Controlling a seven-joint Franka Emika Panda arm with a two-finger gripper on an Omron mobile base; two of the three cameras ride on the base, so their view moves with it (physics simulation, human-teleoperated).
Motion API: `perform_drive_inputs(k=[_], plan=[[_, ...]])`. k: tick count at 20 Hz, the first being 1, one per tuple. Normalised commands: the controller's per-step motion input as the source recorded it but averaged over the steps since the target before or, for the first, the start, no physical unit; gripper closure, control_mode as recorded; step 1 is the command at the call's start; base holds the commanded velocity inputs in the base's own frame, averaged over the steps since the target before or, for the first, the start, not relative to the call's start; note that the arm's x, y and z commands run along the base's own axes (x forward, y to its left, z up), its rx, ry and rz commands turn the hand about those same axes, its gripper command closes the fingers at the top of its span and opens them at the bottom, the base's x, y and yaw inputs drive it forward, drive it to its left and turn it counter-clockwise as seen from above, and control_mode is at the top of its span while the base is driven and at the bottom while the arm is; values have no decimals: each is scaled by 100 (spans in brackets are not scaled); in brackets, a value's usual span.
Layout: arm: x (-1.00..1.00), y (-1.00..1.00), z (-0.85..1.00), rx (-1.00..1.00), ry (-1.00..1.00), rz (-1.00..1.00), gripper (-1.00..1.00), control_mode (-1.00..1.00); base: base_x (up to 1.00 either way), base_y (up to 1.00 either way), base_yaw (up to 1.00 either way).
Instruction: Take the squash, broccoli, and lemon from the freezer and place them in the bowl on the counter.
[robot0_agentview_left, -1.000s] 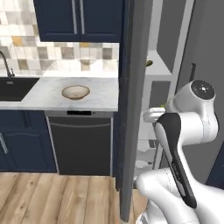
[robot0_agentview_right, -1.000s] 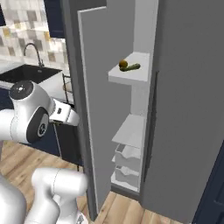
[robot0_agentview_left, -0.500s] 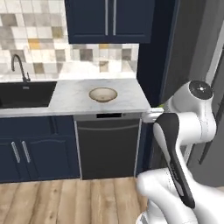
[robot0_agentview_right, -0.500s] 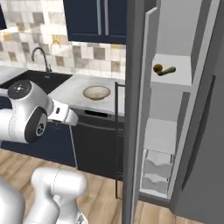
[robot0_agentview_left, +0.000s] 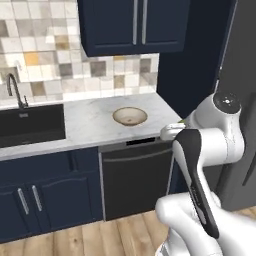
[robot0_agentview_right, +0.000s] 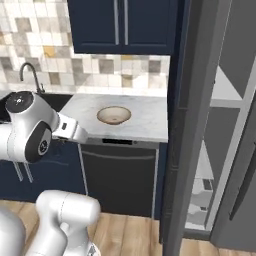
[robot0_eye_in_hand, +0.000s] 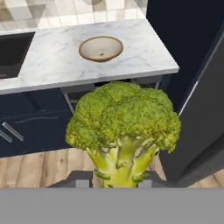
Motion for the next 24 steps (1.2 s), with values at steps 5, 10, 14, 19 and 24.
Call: perform_drive_inputs(k=[5, 10, 14, 19, 24], plan=[[0, 0, 0, 0, 0, 0, 100, 100, 61, 0, -23], [0, 0, 0, 0, 0, 0, 100, 100, 55, 45, -24], [0, 0, 0, 0, 0, 0, 100, 100, 60, 41, -21], [0, 0, 0, 0, 0, 0, 100, 100, 50, 80, -23], [0, 0, 0, 0, 0, 0, 100, 100, 42, 52, -23]])
